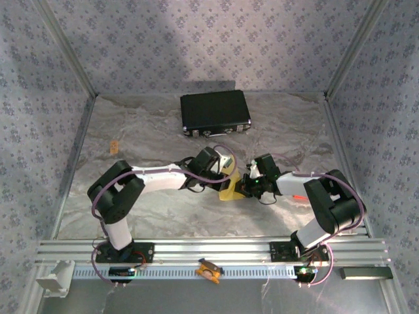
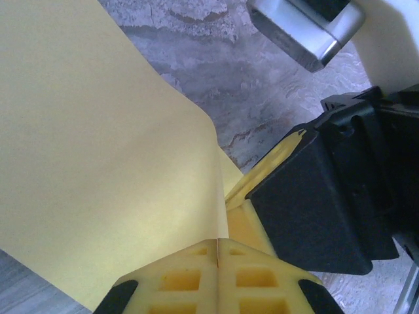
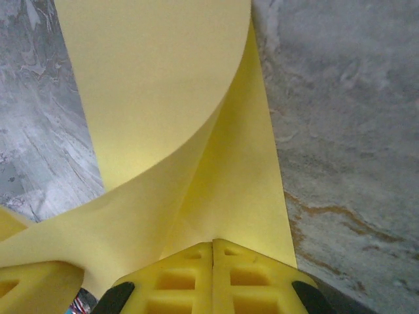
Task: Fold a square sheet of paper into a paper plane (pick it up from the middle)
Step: Fold the triangle a second time at the center of the table.
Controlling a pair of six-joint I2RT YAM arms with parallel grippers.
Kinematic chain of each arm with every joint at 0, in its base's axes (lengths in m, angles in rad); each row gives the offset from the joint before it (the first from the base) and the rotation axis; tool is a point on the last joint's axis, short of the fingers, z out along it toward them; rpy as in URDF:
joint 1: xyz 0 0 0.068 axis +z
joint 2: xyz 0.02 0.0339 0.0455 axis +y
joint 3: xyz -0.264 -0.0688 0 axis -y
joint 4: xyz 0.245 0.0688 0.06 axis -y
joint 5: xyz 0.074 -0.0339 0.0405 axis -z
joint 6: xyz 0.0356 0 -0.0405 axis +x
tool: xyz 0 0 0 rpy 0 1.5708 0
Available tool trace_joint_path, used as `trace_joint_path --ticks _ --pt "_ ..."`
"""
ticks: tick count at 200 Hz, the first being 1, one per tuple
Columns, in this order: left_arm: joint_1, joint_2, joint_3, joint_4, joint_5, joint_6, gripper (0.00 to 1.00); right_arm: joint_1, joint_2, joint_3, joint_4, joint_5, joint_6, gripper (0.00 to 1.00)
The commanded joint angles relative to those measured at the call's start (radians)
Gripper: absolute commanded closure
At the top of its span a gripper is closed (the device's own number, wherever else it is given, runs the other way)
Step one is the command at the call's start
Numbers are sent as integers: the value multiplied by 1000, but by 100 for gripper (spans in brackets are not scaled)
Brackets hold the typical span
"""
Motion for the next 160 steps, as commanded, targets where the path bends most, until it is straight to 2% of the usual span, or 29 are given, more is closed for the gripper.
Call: trace_joint_path --ticks 1,160 --pt "7 19 4 -3 18 4 98 -5 13 7 -73 50 -22 100" --pt "30 38 -25 7 -40 9 95 -8 -23 17 -138 75 -41 100"
